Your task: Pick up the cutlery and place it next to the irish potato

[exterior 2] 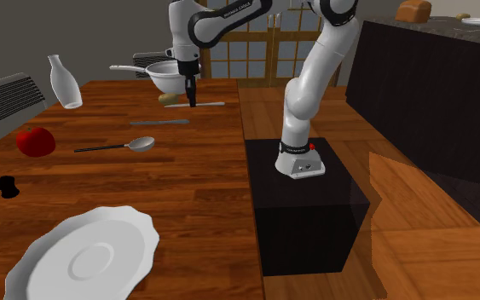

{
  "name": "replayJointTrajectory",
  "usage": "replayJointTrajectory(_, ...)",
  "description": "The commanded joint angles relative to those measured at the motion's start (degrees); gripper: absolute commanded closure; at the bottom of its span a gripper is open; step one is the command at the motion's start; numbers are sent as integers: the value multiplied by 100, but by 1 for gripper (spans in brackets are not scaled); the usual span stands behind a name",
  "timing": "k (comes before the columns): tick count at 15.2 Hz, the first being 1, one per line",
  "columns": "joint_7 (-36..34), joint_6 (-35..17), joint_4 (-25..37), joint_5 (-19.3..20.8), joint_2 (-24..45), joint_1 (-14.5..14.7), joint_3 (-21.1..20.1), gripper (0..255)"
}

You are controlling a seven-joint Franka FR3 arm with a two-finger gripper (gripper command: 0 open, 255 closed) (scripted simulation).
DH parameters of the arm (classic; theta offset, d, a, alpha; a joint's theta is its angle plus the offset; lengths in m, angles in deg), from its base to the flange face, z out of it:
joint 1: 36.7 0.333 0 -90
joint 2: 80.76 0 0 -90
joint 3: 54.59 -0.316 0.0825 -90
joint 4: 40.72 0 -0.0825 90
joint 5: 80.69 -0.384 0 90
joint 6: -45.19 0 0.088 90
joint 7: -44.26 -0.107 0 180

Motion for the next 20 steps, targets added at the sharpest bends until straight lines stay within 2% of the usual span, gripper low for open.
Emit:
replayJointTrajectory(1,263,13,116,88,104,-119,189,255)
replayJointTrajectory(11,1575,-15,1113,314,1121,-646,1087,255)
replayJointTrajectory(20,2759,156,2565,108,2417,-1095,1722,255)
